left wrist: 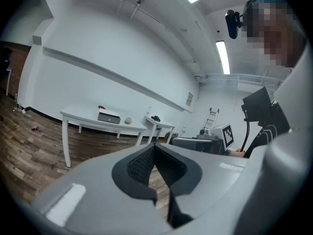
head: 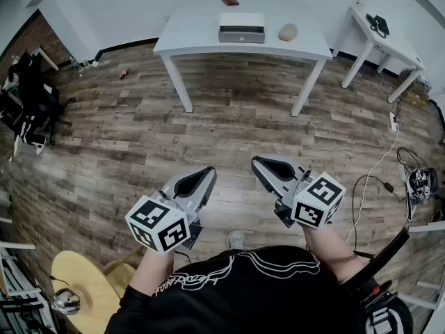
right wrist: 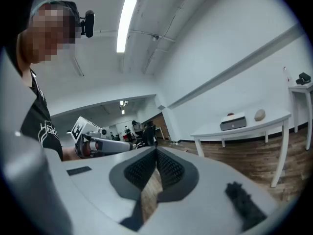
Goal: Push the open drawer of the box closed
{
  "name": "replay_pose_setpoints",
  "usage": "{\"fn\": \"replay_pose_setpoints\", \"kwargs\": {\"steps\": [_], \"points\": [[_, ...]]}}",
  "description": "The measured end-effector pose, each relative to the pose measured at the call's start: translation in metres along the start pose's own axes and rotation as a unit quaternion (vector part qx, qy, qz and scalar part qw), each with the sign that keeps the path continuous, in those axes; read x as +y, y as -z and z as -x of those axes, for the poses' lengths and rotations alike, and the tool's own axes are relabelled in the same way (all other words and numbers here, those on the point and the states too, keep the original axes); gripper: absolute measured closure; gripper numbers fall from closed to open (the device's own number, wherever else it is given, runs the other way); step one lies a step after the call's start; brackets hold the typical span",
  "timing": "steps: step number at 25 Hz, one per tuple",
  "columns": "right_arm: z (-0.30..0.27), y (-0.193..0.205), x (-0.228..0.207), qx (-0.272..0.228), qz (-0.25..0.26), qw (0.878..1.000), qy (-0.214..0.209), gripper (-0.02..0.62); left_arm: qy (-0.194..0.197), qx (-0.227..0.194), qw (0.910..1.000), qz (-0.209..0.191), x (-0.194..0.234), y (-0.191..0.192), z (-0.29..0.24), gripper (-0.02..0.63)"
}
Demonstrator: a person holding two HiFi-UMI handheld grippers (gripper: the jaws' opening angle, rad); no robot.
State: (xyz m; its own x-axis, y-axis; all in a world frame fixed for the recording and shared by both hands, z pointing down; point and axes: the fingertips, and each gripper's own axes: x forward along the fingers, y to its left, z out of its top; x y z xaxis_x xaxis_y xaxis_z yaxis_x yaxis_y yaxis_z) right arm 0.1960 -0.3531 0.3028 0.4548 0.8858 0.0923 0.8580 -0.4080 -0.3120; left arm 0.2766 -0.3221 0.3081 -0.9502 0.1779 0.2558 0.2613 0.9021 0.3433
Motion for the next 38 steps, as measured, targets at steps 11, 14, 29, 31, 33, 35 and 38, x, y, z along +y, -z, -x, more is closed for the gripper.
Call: {"fn": "replay_pose_setpoints", "kwargs": {"steps": [11,14,29,31,33,35,38], "points": [[-0.086,-0.039,-0.096,0.0,-0.003,1.0,0.024,0.586,0.022,-0.007,0.9997,0.009,0.111,-0.063,-0.08,0.6],[-0.106,-0.044,-0.14,0.003,0.003,0.999,0.036,0.586,0.026,-0.003,0.9995,0.016,0.142,-0.073,-0.114,0.6],[-0.266,-0.15,-0.411,-0.007,0.033,0.999,0.029,0.586,-0.009,-0.001,0.9999,-0.013,0.363,-0.226,-0.326,0.6],[-0.279,-0.151,-0.428,0.001,0.039,0.999,0.03,0.586,-0.011,0.01,0.9999,-0.008,0.381,-0.227,-0.339,0.6],[-0.289,-0.147,-0.447,0.008,0.036,0.998,0.041,0.586,-0.014,0.022,0.9997,0.0,0.396,-0.224,-0.348,0.6],[-0.295,-0.135,-0.467,0.024,0.031,0.998,0.058,0.586,-0.013,0.035,0.9993,0.008,0.408,-0.22,-0.358,0.6],[-0.301,-0.112,-0.496,0.049,0.022,0.994,0.09,0.586,-0.003,0.058,0.9983,0.012,0.425,-0.217,-0.374,0.6]]}}
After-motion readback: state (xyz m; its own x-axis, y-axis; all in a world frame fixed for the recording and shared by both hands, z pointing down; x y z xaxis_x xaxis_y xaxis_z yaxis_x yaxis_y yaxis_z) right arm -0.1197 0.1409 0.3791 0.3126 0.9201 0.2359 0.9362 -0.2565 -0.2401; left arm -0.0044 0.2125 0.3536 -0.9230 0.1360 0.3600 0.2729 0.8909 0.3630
